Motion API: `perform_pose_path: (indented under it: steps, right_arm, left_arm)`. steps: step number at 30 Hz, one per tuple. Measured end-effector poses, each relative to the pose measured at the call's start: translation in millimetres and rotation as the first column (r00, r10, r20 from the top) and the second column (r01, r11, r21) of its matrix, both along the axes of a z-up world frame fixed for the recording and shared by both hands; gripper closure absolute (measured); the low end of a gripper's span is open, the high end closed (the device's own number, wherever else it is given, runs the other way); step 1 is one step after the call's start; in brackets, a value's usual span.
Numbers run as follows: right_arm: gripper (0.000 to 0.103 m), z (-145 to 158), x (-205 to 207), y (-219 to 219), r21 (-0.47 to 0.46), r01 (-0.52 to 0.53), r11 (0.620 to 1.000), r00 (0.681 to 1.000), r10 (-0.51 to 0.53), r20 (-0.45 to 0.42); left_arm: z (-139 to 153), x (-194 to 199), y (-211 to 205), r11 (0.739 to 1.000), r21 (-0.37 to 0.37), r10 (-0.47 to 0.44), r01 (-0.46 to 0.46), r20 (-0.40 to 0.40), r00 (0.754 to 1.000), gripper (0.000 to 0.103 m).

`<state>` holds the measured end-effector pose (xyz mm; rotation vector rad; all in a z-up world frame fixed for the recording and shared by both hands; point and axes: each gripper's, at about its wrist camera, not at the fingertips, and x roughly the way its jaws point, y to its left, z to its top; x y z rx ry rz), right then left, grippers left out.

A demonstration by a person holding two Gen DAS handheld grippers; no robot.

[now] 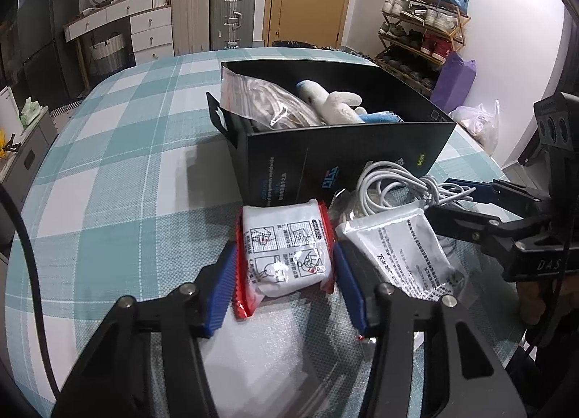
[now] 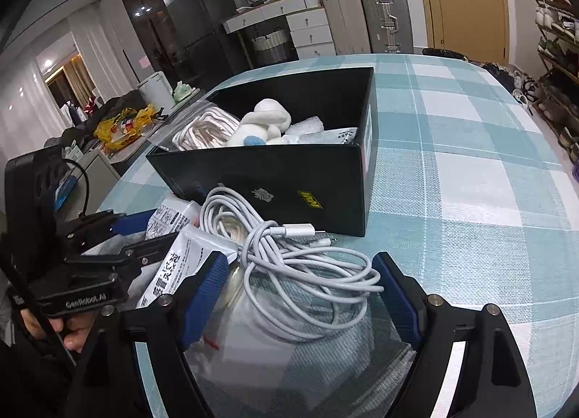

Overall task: Organize soft objects
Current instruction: 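Grasp the red-edged white packet with the left gripper while the right gripper lifts the cable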

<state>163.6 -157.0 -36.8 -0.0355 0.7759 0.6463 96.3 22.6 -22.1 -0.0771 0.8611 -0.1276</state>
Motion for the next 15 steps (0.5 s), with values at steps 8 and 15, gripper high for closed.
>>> perform_pose_path:
  steps: [8,15]
  right_arm:
    - [0.020,3.0,5.6,-10.2,0.031,0.019,0.999,1.000,-0.018,-0.018]
    - [0.020,-0.3,10.7,-7.1,0.053,0.063,0.997,0.997,-0.060,-0.045]
  left_arm:
    - [-1.0,0.7,2.5,1.000,-0.008,0.002,-0.002,-0.001,1.000,0.051]
    - [-1.2,1.4,2.4,1.000,-0.012,0.004,-0.004,-0.001,1.000,0.051]
